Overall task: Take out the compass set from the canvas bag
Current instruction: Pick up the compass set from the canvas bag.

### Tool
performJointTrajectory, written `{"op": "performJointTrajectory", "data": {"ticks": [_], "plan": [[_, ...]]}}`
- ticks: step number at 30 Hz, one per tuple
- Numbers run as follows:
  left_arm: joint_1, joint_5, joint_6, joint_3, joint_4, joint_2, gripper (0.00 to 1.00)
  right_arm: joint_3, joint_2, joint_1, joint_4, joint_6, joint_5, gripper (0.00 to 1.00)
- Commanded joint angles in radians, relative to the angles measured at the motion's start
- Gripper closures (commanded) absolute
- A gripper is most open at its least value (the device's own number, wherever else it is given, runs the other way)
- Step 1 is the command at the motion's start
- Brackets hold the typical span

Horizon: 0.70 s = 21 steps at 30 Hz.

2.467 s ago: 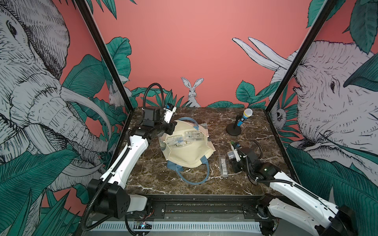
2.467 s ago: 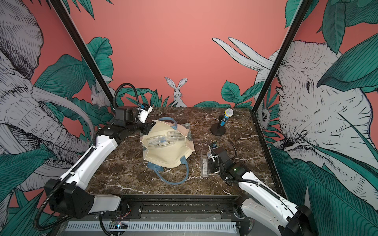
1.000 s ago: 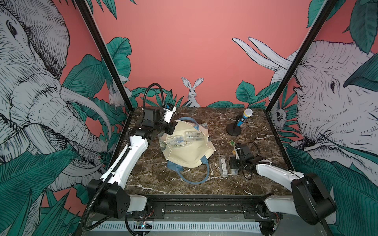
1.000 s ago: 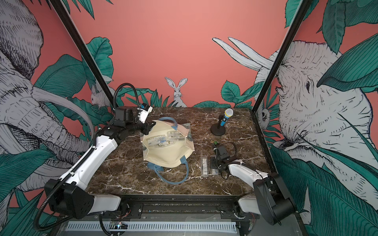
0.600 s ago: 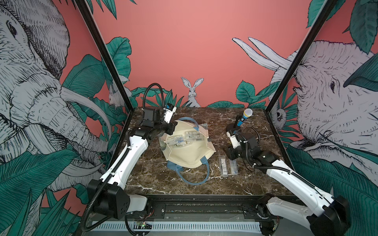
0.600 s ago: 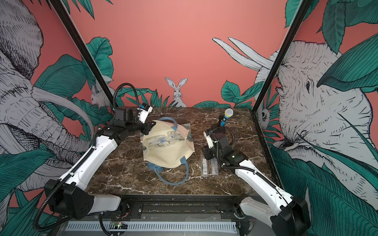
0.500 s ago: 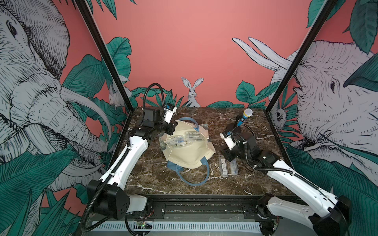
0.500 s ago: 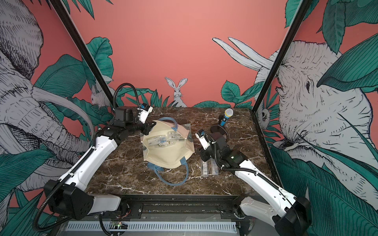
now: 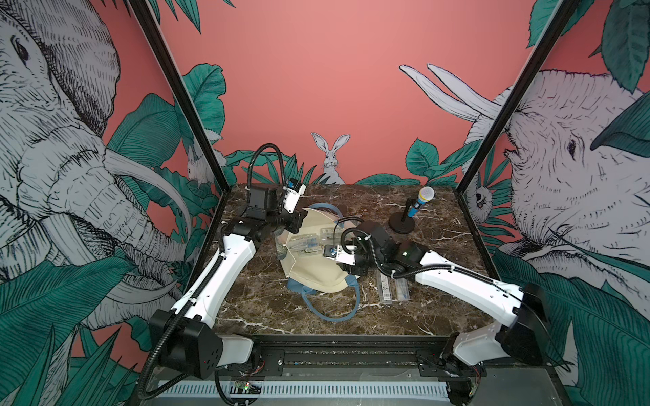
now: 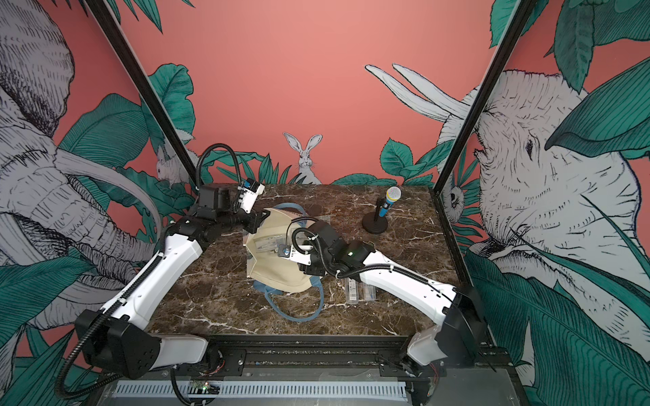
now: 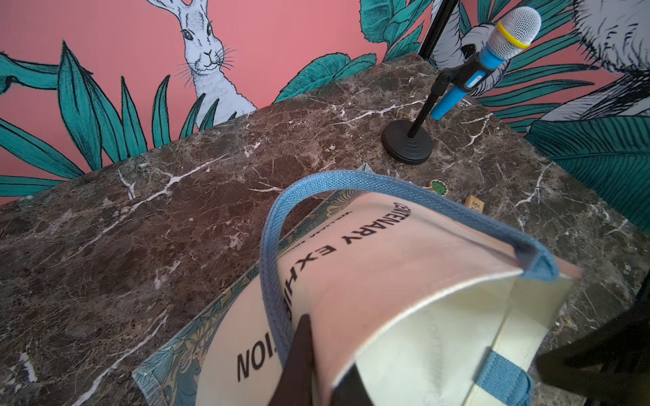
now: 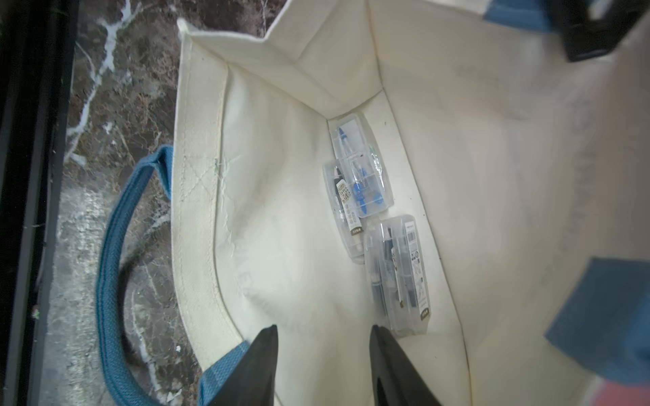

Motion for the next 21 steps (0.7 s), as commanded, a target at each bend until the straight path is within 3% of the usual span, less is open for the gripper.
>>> {"op": "performJointTrajectory", "data": {"ticks": [1,5,15,21], "plan": [[-0.008,0.039,-0.005,0.024,0.053,-0.054,1.0,0.045,0.06,0.011,-0.021,-0.112,0.062,0.57],[-0.01,0.027,-0.009,0.001,0.066,-0.078,1.0,0.123,0.179,0.037,-0.057,-0.105,0.081,0.57],[-0.021,0.047,-0.007,0.011,0.057,-0.072,1.0,0.179,0.407,0.051,0.273,-0.159,0.147,0.55],[-0.026,0.067,-0.013,0.008,0.063,-0.069,1.0,0.263,0.538,0.044,0.374,-0.167,0.167,0.44]]}}
